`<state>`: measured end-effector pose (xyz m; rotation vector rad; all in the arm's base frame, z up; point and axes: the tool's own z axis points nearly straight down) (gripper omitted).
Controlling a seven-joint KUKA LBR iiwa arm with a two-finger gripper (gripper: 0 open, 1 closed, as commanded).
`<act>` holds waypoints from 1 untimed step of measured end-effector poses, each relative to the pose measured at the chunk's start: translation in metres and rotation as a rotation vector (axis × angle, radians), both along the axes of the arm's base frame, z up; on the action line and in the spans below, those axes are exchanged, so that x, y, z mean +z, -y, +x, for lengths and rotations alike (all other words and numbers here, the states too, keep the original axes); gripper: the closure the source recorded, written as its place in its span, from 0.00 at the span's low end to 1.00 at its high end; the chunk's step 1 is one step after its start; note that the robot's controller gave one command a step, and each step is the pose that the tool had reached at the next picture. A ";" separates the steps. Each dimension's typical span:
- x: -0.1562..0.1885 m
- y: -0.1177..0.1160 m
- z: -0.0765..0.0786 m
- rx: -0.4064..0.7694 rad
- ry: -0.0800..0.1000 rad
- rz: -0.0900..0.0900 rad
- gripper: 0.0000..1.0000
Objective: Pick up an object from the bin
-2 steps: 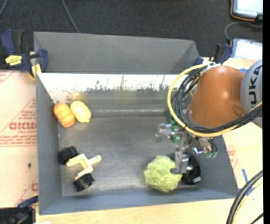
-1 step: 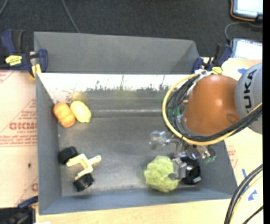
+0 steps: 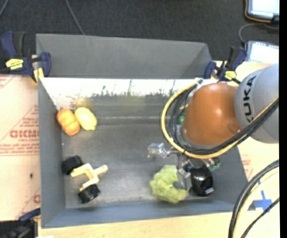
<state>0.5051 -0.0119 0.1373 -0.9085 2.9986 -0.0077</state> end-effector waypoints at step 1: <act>-0.022 -0.004 -0.012 0.039 -0.002 0.000 0.00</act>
Offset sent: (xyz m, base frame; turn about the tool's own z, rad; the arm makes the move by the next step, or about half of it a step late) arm -0.0023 0.0113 -0.0361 -0.2900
